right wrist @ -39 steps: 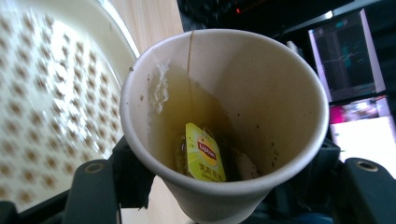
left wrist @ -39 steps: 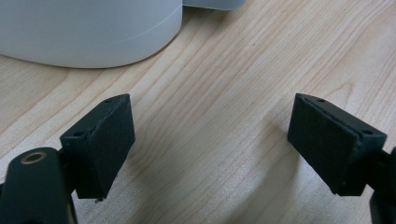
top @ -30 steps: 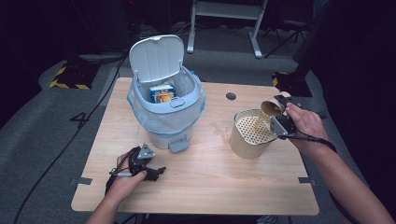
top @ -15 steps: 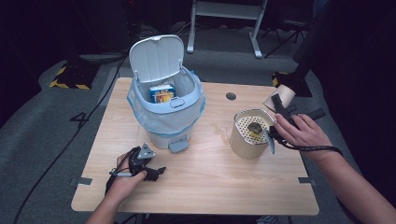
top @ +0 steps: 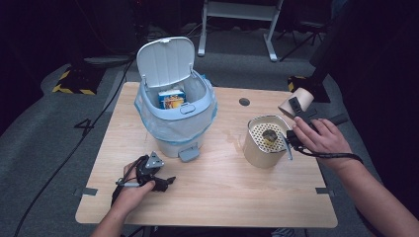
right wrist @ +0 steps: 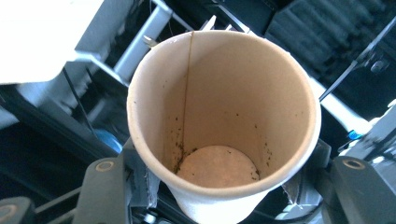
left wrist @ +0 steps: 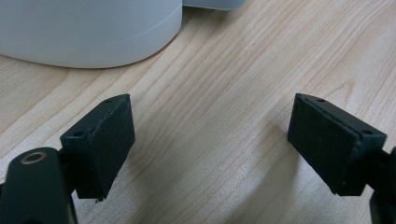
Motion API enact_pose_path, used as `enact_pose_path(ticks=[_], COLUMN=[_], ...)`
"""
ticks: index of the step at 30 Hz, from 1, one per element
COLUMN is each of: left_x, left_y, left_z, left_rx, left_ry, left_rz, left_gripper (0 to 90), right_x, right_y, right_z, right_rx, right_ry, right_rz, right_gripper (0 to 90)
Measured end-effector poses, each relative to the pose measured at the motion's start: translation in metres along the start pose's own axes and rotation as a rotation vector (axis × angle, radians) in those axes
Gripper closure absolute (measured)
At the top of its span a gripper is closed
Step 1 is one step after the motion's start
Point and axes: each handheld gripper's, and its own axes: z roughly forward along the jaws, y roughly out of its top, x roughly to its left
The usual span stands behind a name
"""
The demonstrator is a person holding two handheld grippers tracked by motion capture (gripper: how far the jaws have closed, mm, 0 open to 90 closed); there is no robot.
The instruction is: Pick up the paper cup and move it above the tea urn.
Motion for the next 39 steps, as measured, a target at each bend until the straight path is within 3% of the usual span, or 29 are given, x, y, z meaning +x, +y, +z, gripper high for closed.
enact_pose_path(ticks=[1,2,3,4,5,6,7,8,9,10,12,15,16,17,19,20,23,24,25,27,28,29,30,32,39], left_x=[0.0,0.0,0.0,0.0,0.0,0.0,0.0,0.0,0.0,0.0,0.0,0.0,0.0,0.0,0.0,0.0,0.0,0.0,0.0,0.0,0.0,0.0,0.0,0.0,0.0], left_y=[0.0,0.0,0.0,0.0,0.0,0.0,0.0,0.0,0.0,0.0,0.0,0.0,0.0,0.0,0.0,0.0,0.0,0.0,0.0,0.0,0.0,0.0,0.0,0.0,0.0], left_z=[0.0,0.0,0.0,0.0,0.0,0.0,0.0,0.0,0.0,0.0,0.0,0.0,0.0,0.0,0.0,0.0,0.0,0.0,0.0,0.0,0.0,0.0,0.0,0.0,0.0], left_rx=[0.0,0.0,0.0,0.0,0.0,0.0,0.0,0.0,0.0,0.0,0.0,0.0,0.0,0.0,0.0,0.0,-0.001,0.0,0.0,-0.001,0.0,0.0,0.0,0.0,0.0], left_ry=[0.0,0.0,0.0,0.0,0.0,0.0,0.0,0.0,0.0,0.0,0.0,0.0,0.0,0.0,0.0,-0.001,0.0,0.0,0.0,0.0,0.0,0.0,0.0,0.0,0.0], left_rz=[0.0,0.0,0.0,0.0,0.0,0.0,0.0,0.0,0.0,-0.001,-0.001,0.0,-0.001,-0.001,-0.001,0.0,-0.001,0.0,0.0,-0.001,0.0,0.0,-0.001,0.0,0.0], left_gripper=[15.2,15.2,15.2,15.2,15.2,15.2,15.2,15.2,15.2,15.2,15.2,15.2,15.2,15.2,15.2,15.2,15.2,15.2,15.2,15.2,15.2,15.2,15.2,15.2,15.2], right_x=[0.0,-0.002,-0.002,-0.004,-0.005,-0.008,-0.008,-0.011,-0.011,-0.013,-0.013,-0.011,-0.009,-0.009,-0.004,-0.002,0.004,0.007,0.007,0.009,0.011,0.011,0.011,0.01,0.007], right_y=[0.0,-0.004,-0.004,-0.006,-0.01,-0.018,-0.018,-0.028,-0.028,-0.034,-0.045,-0.056,-0.061,-0.061,-0.068,-0.07,-0.076,-0.078,-0.078,-0.081,-0.083,-0.083,-0.084,-0.085,-0.088], right_z=[0.0,0.0,0.0,0.0,0.001,0.002,0.002,0.004,0.004,0.006,0.009,0.013,0.015,0.015,0.018,0.019,0.024,0.027,0.027,0.029,0.031,0.031,0.032,0.034,0.035], right_rx=[0.0,-0.019,-0.019,-0.03,-0.049,-0.089,-0.089,-0.139,-0.139,-0.168,-0.22,-0.281,-0.313,-0.313,-0.378,-0.397,-0.477,-0.514,-0.514,-0.546,-0.579,-0.579,-0.596,-0.636,-0.645], right_ry=[0.0,0.014,0.014,0.028,0.046,0.093,0.093,0.138,0.138,0.152,0.207,0.251,0.281,0.281,0.34,0.36,0.456,0.507,0.507,0.555,0.595,0.595,0.612,0.681,0.743], right_rz=[0.0,0.077,0.077,0.136,0.216,0.369,0.369,0.55,0.55,0.62,0.84,1.044,1.157,1.157,1.329,1.379,1.592,1.694,1.694,1.776,1.846,1.846,1.878,1.924,1.926], right_gripper=[40.3,40.2,40.2,40.1,40.1,39.8,39.8,39.7,39.7,39.6,39.6,39.5,39.4,39.4,39.2,39.1,38.5,38.2,38.2,37.7,37.4,37.4,37.0,35.9,35.2])
